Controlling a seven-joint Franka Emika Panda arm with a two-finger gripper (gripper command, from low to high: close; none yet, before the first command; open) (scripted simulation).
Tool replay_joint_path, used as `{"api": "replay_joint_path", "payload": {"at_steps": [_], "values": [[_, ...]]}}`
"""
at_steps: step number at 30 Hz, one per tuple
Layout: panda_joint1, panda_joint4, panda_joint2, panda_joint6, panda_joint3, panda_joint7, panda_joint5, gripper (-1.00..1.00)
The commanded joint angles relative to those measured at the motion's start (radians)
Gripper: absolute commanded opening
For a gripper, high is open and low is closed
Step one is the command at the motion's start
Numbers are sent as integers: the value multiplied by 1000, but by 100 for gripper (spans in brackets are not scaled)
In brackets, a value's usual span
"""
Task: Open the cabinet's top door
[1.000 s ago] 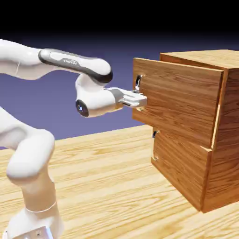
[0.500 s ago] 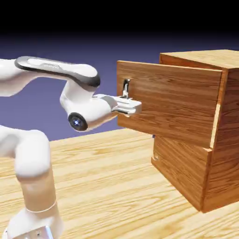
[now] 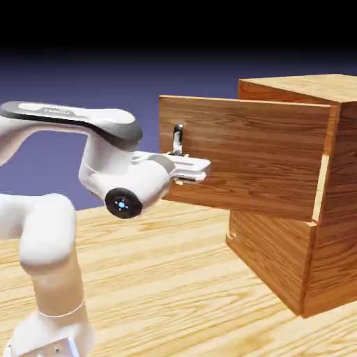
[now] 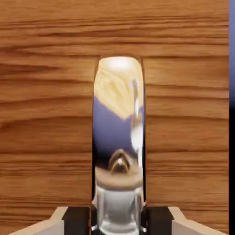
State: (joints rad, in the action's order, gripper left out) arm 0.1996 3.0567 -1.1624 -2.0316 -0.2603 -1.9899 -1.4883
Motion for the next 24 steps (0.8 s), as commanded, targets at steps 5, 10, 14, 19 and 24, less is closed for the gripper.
{"api": "replay_joint_path", "payload": {"at_steps": [5,10,14,19,24], "values": [[40,-56,71,168,-176,0,218,-100],[24,-169,196,351,-357,28,413,-100],[-43,-294,316,501,-502,62,540,-100],[102,-342,445,654,-405,138,509,-100],[143,-452,608,818,-408,221,538,-100]]}}
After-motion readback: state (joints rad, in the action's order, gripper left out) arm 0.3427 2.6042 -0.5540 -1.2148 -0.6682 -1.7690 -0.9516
